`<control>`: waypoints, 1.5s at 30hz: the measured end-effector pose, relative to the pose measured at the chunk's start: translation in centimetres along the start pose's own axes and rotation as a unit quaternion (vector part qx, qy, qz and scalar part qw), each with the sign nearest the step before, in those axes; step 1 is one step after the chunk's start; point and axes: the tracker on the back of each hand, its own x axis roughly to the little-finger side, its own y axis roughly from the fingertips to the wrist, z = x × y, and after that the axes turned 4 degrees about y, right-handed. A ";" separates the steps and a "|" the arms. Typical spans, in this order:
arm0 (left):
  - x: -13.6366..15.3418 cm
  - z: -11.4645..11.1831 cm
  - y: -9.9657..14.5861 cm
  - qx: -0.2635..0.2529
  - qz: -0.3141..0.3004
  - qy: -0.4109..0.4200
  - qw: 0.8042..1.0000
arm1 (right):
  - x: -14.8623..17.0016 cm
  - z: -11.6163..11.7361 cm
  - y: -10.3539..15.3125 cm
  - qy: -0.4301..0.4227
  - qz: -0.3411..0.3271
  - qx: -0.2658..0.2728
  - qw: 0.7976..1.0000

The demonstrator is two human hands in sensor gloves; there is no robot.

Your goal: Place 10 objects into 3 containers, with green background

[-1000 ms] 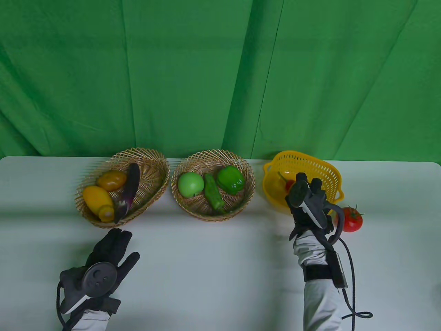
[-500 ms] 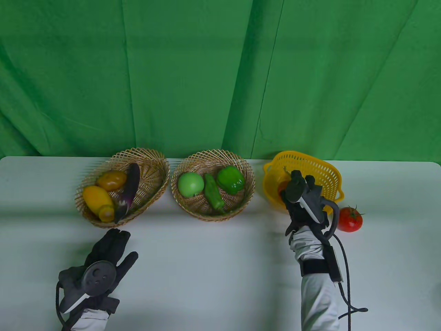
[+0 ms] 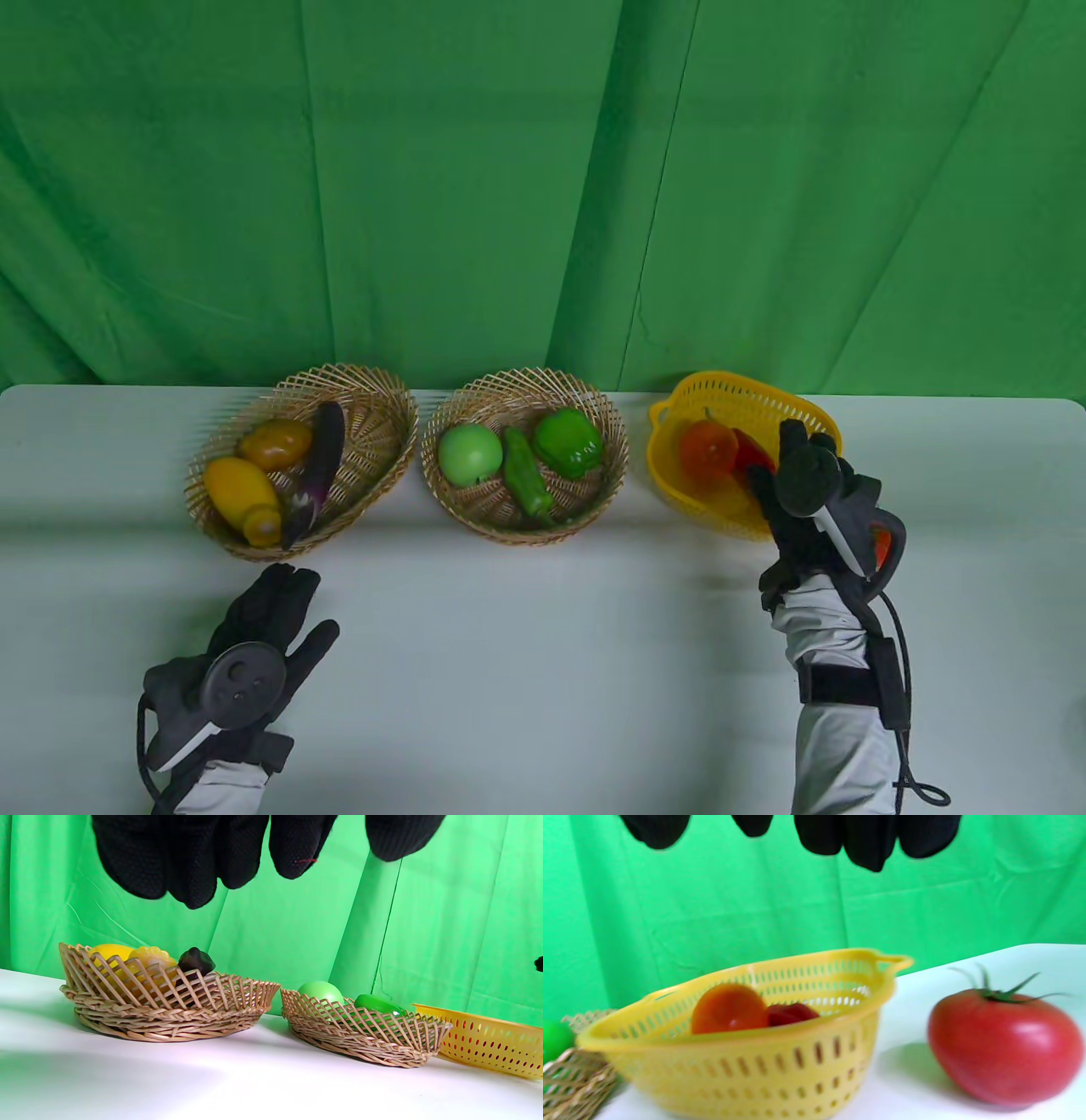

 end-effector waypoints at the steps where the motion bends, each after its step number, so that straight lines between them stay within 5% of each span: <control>1: 0.0 0.0 0.0 0.000 0.000 0.000 1.000 | 0.4 0.0 0.0 0.000 0.004 0.002 1.000; 11: 0.1 -0.1 0.0 0.002 0.002 -0.004 1.000 | 6.7 0.6 -0.1 -0.038 0.090 0.016 0.995; 20: 0.3 -0.1 0.1 0.001 0.010 -0.008 1.000 | 10.2 4.9 -0.4 -0.054 0.151 -0.040 0.986; 33: 0.8 -0.2 0.1 0.011 0.026 -0.018 0.999 | 10.7 9.8 -1.5 -0.012 0.165 -0.141 0.976; 45: 0.9 -0.3 0.0 0.014 0.026 -0.024 0.999 | 10.5 9.1 -1.9 -0.013 0.159 -0.160 0.974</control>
